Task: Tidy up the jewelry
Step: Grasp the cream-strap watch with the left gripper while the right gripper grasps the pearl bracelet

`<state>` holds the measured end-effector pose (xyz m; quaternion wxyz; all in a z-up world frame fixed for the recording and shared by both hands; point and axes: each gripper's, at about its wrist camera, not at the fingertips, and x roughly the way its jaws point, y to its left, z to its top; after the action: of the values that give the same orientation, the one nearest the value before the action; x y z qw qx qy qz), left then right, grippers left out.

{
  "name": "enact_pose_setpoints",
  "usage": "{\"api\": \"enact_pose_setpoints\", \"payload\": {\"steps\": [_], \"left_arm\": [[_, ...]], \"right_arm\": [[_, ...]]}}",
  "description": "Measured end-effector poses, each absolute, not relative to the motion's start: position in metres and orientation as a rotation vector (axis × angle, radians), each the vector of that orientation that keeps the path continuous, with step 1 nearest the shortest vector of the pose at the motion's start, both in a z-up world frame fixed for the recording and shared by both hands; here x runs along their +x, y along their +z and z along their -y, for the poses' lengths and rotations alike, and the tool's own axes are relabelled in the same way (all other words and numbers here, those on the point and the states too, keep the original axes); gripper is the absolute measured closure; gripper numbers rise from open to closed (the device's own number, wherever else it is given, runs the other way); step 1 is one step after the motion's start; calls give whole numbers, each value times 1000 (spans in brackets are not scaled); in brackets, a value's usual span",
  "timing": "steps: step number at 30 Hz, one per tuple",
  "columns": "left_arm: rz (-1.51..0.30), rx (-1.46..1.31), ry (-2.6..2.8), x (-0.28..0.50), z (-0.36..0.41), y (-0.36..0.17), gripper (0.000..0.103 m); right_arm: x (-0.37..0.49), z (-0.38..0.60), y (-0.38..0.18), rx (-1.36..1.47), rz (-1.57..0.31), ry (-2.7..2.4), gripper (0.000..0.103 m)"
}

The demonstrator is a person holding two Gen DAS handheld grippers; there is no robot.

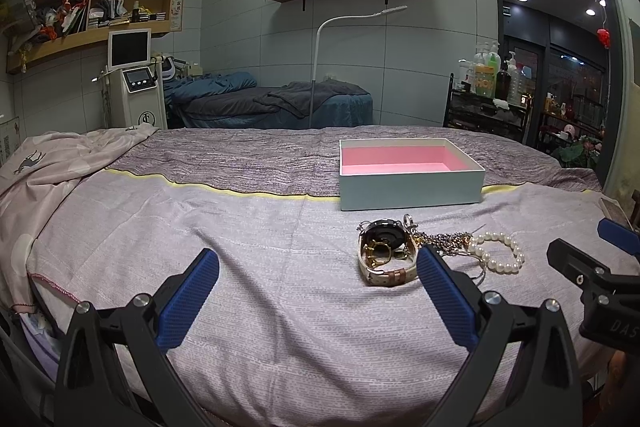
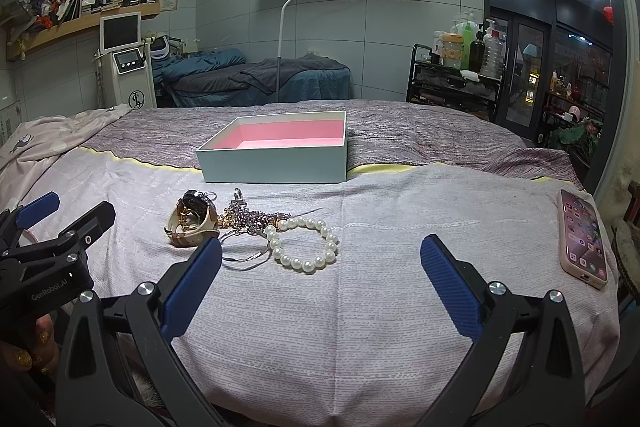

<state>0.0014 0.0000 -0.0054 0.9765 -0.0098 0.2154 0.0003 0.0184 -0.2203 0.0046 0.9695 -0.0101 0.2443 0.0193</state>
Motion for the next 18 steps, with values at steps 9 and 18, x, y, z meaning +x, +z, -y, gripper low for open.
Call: {"api": "enact_pose_setpoints", "payload": {"steps": [9, 18], "left_arm": [[-468, -23, -11, 9, -5, -7, 6], [-567, -15, -100, 33, -15, -12, 6]], "right_arm": [[28, 223, 1, -21, -542, 71, 5], [58, 235, -4, -58, -657, 121, 5]]}}
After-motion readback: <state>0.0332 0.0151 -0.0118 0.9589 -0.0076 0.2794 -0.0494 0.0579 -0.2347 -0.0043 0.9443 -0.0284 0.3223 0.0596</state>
